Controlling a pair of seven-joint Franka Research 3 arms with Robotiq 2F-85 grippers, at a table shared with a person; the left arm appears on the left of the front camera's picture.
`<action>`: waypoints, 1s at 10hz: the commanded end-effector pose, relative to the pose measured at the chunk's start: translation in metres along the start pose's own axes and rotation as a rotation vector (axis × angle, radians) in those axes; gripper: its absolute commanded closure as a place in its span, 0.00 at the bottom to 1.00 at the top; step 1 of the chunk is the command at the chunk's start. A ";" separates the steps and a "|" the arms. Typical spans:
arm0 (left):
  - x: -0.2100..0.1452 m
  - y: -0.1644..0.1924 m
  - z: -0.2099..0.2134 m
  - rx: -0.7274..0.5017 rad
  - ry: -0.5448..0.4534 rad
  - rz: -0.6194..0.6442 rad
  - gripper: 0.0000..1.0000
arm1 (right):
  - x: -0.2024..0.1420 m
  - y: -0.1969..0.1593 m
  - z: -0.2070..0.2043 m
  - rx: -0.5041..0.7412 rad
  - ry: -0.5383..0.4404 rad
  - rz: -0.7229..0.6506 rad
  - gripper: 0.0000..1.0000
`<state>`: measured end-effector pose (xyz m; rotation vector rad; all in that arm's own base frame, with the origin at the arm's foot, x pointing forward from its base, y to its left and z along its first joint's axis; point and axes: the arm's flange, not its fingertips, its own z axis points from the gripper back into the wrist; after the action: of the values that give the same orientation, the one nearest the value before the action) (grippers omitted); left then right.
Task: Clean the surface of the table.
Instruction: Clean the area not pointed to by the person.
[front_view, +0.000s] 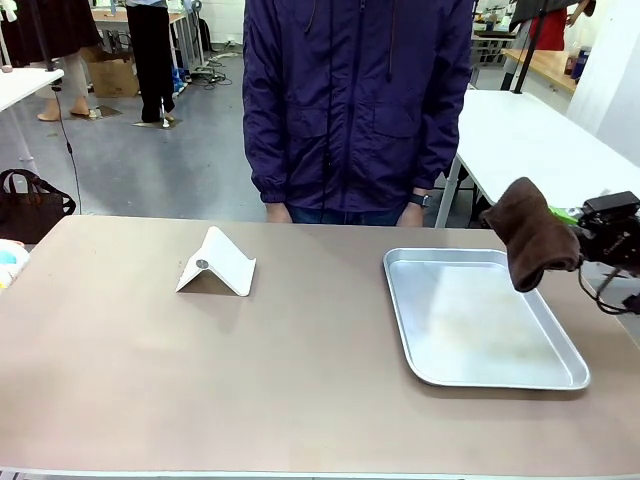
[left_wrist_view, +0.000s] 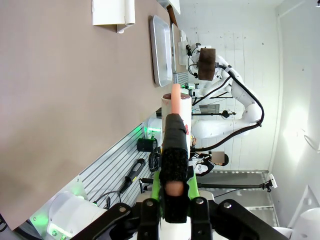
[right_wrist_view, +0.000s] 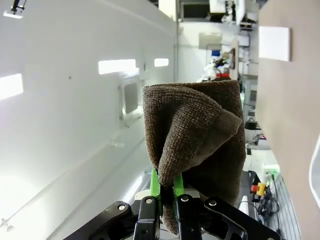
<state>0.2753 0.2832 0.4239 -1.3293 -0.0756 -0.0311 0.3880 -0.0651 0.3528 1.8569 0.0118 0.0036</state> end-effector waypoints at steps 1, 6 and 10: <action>-0.001 -0.005 0.004 -0.017 -0.002 0.002 0.90 | -0.016 0.002 0.024 -0.092 -0.052 -0.015 0.89; -0.001 -0.005 0.004 -0.017 -0.002 0.002 0.90 | -0.026 -0.003 0.056 -0.109 -0.081 -0.036 0.89; -0.001 -0.005 0.004 -0.017 -0.002 0.002 0.90 | -0.026 -0.003 0.056 -0.109 -0.081 -0.036 0.89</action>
<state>0.2753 0.2833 0.4239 -1.3291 -0.0757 -0.0311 0.3603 -0.1197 0.3314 1.7404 -0.0062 -0.0940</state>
